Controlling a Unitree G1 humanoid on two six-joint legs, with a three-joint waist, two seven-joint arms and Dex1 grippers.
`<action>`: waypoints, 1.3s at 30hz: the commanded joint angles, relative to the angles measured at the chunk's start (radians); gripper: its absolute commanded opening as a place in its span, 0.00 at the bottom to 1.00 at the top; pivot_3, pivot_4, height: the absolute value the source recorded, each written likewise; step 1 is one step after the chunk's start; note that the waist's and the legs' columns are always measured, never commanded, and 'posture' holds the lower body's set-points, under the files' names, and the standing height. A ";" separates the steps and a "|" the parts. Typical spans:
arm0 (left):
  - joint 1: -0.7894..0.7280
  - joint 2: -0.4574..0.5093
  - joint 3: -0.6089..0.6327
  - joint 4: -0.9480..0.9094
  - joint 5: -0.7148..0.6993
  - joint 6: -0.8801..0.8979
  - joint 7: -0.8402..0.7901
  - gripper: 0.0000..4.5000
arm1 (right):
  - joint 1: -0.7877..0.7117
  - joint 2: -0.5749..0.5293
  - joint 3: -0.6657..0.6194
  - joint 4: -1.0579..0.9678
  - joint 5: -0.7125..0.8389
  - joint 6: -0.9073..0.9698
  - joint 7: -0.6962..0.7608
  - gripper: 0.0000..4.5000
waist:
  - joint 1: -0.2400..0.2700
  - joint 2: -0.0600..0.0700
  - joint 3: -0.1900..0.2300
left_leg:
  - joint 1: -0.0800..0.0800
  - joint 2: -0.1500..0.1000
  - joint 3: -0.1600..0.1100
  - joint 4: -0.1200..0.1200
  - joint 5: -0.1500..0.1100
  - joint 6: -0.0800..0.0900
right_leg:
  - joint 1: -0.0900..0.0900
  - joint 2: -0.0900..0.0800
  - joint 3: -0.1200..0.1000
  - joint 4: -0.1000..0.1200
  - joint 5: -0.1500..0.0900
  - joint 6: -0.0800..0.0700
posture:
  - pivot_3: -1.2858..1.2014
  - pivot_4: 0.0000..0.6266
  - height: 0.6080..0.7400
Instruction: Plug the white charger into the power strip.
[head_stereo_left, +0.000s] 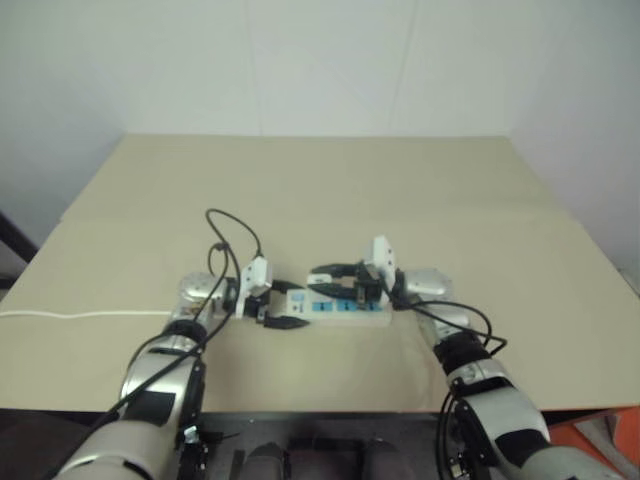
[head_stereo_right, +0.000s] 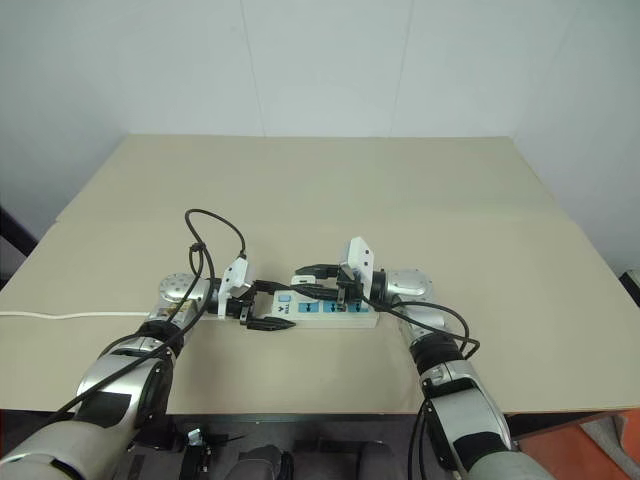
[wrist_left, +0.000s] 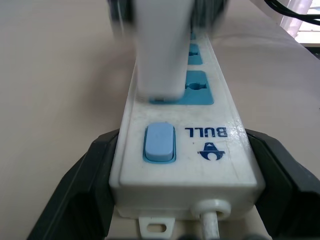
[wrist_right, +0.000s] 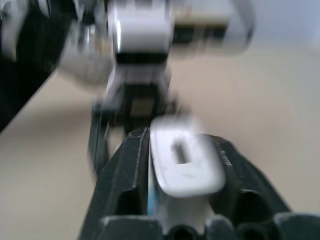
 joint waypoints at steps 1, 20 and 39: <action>-0.010 -0.009 -0.003 -0.016 -0.004 -0.009 -0.006 0.73 | 0.043 -0.007 0.028 0.045 -0.045 0.018 0.013 0.74 | 0.001 0.000 0.000 | 0.000 0.000 -0.001 0.000 0.000 0.000 | 0.000 0.000 0.000 0.000 0.000 0.000 | 0.52 0.24 1.00; -0.014 -0.014 -0.006 -0.014 -0.001 0.001 -0.008 0.73 | 0.075 -0.058 0.018 -0.257 -0.029 -0.034 -0.009 0.98 | 0.007 0.000 0.000 | -0.005 0.000 -0.001 0.000 0.000 0.000 | -0.004 0.000 -0.001 -0.001 0.000 0.000 | 0.52 0.24 1.00; -0.018 -0.016 -0.007 -0.012 0.001 0.003 -0.010 0.73 | 0.043 -0.137 0.014 -0.363 0.008 0.059 -0.013 0.98 | 0.014 0.000 0.000 | -0.012 0.000 0.000 0.000 0.001 -0.001 | -0.013 0.000 0.000 0.000 0.000 0.000 | 0.52 0.24 1.00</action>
